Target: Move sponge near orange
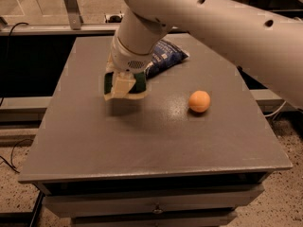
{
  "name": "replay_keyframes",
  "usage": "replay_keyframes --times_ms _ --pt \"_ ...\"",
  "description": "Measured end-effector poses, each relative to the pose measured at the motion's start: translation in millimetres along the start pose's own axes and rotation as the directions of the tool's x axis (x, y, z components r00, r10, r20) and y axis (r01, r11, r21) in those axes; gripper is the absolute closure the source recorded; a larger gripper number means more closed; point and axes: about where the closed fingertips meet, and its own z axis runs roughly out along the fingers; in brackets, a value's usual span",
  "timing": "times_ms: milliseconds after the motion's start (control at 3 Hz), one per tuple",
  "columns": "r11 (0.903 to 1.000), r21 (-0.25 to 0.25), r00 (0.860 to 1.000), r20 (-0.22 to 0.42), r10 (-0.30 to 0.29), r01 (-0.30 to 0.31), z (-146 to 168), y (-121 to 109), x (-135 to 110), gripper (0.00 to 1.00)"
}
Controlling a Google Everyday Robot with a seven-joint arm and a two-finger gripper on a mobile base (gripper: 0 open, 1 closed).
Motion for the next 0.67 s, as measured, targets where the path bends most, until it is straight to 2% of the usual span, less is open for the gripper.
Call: replay_keyframes --times_ms 333,667 --pt "1.0000 -0.005 0.999 0.047 0.006 -0.006 -2 -12 32 1.00" --pt "0.9995 -0.009 0.998 0.063 0.031 -0.031 -1 -18 53 1.00"
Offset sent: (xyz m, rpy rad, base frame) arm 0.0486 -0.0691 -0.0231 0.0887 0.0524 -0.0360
